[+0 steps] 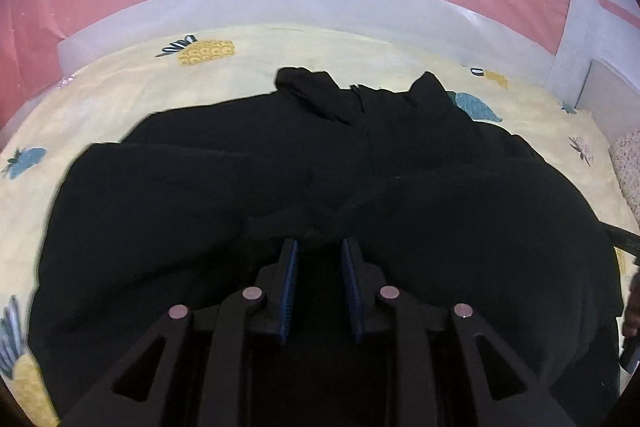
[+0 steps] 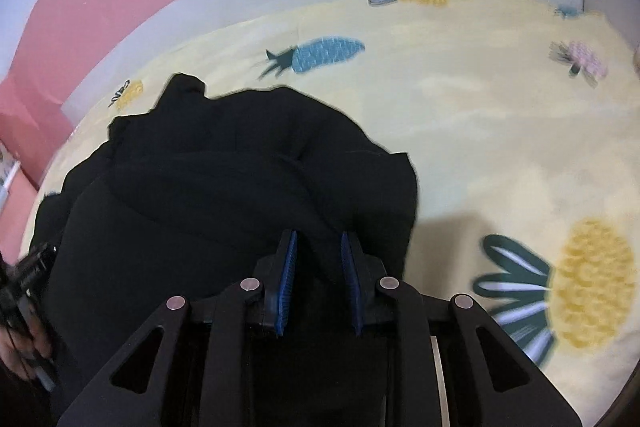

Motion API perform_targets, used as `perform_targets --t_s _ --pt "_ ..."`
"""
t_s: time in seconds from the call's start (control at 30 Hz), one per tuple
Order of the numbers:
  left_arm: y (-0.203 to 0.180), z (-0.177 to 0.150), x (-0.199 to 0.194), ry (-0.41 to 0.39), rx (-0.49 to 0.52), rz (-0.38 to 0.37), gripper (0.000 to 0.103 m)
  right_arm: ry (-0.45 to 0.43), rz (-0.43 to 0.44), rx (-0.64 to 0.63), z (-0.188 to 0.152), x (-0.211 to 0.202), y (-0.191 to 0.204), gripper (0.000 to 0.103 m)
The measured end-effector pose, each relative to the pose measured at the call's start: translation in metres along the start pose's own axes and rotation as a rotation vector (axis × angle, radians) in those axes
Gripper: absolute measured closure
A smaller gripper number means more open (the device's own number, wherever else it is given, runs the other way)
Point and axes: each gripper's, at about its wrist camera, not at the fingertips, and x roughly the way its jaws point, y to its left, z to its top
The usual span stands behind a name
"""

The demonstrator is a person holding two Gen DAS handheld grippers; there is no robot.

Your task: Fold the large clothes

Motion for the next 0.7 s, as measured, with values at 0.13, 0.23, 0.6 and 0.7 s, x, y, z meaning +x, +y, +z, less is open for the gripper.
perform_targets --t_s 0.13,0.23,0.6,0.7 --pt "0.013 -0.015 -0.037 -0.040 -0.012 -0.026 0.078 -0.040 0.068 -0.036 -0.024 -0.039 0.013 0.080" --pt "0.016 -0.034 -0.039 -0.033 0.029 0.006 0.078 -0.002 0.065 -0.086 -0.046 -0.036 0.026 0.080" --pt "0.021 -0.049 -0.090 0.015 -0.020 0.010 0.077 0.003 0.021 -0.109 -0.064 -0.083 0.052 0.050" --pt "0.016 -0.067 -0.131 -0.016 -0.011 -0.018 0.077 -0.057 0.054 -0.106 -0.081 -0.130 0.065 0.041"
